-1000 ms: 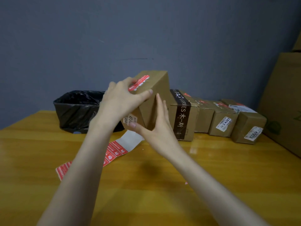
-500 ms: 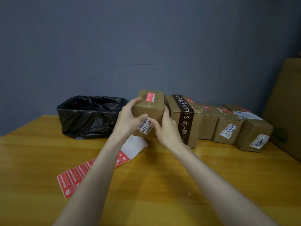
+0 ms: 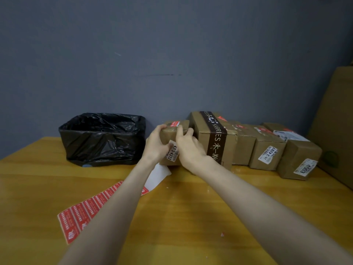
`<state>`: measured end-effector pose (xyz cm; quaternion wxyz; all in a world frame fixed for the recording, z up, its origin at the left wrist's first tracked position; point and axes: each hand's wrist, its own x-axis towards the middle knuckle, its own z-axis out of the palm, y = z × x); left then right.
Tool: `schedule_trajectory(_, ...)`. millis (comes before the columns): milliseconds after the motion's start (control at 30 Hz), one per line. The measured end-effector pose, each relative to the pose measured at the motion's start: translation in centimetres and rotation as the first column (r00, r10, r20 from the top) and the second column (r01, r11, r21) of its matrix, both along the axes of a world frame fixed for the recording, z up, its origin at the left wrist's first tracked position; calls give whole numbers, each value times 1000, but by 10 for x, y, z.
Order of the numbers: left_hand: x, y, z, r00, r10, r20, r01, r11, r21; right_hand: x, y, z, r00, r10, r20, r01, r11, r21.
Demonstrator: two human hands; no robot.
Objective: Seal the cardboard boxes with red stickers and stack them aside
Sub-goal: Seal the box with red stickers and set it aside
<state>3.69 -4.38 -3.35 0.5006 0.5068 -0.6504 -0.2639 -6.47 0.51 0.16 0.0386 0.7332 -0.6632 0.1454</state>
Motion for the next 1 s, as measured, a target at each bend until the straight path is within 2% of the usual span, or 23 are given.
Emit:
schedule_trajectory(267, -9, -20, -10, 979, 74, 192, -57, 994, -91, 9, -27, -11, 971, -36, -237, 32, 999, -17)
schedule_trajectory(400, -15, -23, -15, 971, 102, 217, -67, 985, -159, 12, -32, -14, 929, -78, -361, 41, 993, -111)
schedule_trajectory(533, -20, -26, -15, 961, 102, 258, -56, 982, -180, 12, -35, -22, 922, -144, -360, 58, 969, -240)
schedule_trajectory(600, -20, -26, -15, 930, 139, 340, -98, 986, -136, 7, -39, -26, 939, -88, -331, 50, 991, -124)
schedule_trajectory(667, -13, -28, -20, 880, 132, 456, -147, 989, -1, 4, -39, -25, 947, -33, -321, 30, 999, -12)
schedule_trajectory(800, 9, -30, -36, 782, -88, 617, -113, 953, 279, 1, -39, -22, 967, 9, -256, -2, 1000, 28)
schedule_trajectory(867, 16, -29, -46, 730, -178, 660, -58, 946, 319, -1, -37, -20, 971, 32, -236, -25, 999, 33)
schedule_trajectory(1000, 25, -25, -52, 677, -192, 710, -40, 954, 296, -4, -34, -20, 956, 105, -275, -107, 994, 8)
